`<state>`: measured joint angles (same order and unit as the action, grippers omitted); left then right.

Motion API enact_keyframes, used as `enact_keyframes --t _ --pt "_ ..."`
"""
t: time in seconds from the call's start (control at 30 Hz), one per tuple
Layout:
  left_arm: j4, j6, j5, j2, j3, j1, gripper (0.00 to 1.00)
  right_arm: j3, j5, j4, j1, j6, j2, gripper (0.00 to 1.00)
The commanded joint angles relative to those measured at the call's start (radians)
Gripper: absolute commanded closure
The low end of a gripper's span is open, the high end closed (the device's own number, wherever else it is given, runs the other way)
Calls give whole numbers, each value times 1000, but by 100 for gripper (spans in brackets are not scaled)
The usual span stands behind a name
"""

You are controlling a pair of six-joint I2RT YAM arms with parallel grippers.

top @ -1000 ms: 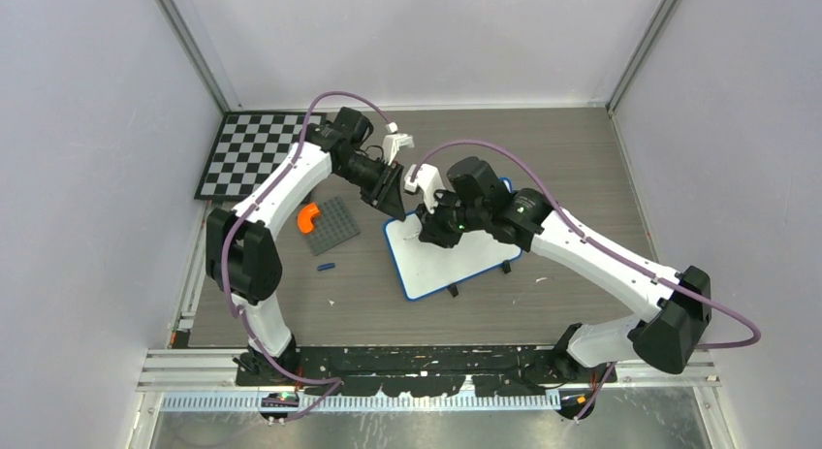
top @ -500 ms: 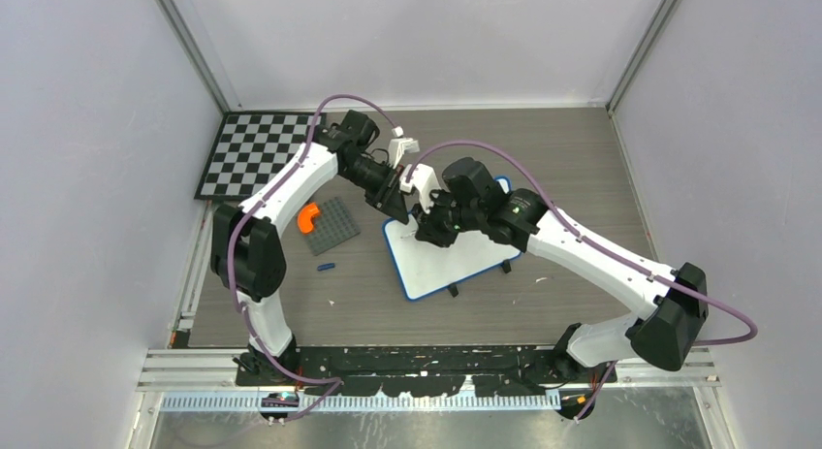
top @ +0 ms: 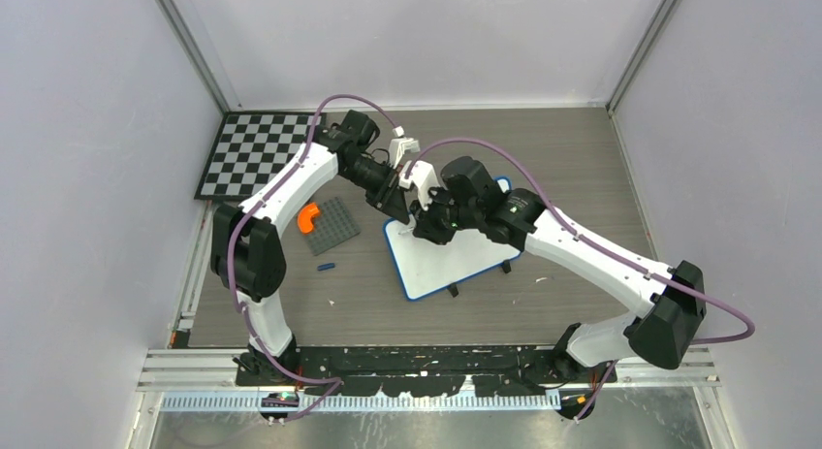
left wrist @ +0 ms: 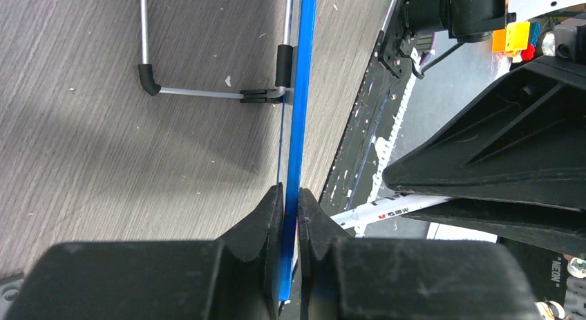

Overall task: Write a sentence on the whiteboard
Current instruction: Hold the whiteboard at the center of the board, then write a sentence on the whiteboard.

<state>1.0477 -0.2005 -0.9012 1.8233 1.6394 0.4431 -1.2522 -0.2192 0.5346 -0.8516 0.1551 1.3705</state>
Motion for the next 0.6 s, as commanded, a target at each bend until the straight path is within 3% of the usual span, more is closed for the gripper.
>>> enact_keyframes --t 0.0,0.57 --pt "-10 9 4 5 6 5 100 -42 -4 -46 -7 -16 12 100" --pt "-19 12 8 -6 -6 5 100 -25 65 -69 -17 -1 23 100"
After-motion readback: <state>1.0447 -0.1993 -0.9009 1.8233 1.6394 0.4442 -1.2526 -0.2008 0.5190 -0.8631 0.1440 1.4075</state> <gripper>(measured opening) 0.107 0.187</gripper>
